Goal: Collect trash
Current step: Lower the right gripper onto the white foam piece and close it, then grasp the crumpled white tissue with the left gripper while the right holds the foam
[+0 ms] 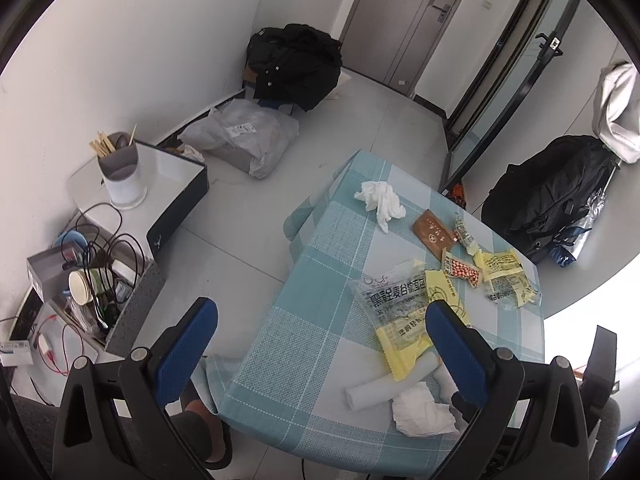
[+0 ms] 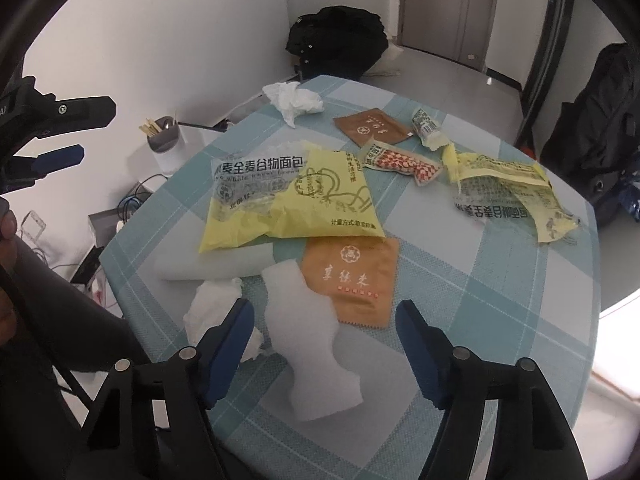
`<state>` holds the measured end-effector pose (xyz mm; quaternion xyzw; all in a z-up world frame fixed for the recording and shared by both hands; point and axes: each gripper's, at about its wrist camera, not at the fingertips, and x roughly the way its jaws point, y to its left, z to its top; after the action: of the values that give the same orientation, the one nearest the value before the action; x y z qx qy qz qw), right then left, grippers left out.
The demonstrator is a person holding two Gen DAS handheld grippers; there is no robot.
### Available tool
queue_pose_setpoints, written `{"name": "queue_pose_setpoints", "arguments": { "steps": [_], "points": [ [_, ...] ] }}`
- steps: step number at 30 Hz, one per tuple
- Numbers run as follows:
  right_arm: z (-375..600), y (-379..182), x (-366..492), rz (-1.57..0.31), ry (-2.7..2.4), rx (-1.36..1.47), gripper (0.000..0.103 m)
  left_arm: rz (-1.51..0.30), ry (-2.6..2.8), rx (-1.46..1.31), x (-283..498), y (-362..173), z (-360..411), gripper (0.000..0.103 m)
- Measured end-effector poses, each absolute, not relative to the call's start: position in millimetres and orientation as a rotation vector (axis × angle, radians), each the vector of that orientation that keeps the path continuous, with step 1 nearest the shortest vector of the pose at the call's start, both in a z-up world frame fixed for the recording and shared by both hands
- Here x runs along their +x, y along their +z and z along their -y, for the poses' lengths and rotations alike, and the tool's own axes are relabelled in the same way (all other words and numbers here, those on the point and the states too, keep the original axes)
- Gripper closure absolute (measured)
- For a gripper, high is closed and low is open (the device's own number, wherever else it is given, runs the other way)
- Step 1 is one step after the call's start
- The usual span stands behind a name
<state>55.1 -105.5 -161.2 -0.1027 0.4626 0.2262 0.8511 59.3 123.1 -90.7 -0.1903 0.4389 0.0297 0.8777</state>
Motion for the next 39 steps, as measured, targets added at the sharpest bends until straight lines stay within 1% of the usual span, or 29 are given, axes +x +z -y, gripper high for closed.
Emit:
{"name": "queue_pose_setpoints", "arguments": {
  "steps": [2, 3, 4, 6, 11, 19, 29, 39],
  "points": [
    [105, -165, 59, -0.990, 0.480, -0.206, 0.040, -0.923, 0.064, -0.403, 60, -93, -125, 0.001],
    [105, -167, 61, -1.000, 0.481, -0.202, 0.046, -0.929, 0.070, -0.400, 61, -94, -125, 0.001],
    [104, -170, 63, -1.010, 0.483, -0.201, 0.054, -0.932, 0.072, -0.397, 61, -95, -125, 0.001],
    [105, -174, 65, -1.031, 0.487, -0.210, 0.065, -0.942, 0.069, -0.396, 62, -96, -125, 0.001],
    [112, -171, 61, -1.027, 0.506, -0.179, 0.066, -0.934, 0.055, -0.365, 60, -95, -121, 0.001],
    [133, -142, 51, -0.931, 0.479, -0.109, 0.066, -0.907, 0.054, -0.290, 46, -87, -106, 0.001],
    [182, -109, 38, -0.831, 0.404, 0.008, 0.066, -0.997, -0.099, -0.163, 41, -88, -52, 0.001],
    [218, -90, 30, -0.750, 0.348, 0.075, 0.066, -1.053, -0.190, -0.060, 30, -99, -11, 0.001]
  ]
}}
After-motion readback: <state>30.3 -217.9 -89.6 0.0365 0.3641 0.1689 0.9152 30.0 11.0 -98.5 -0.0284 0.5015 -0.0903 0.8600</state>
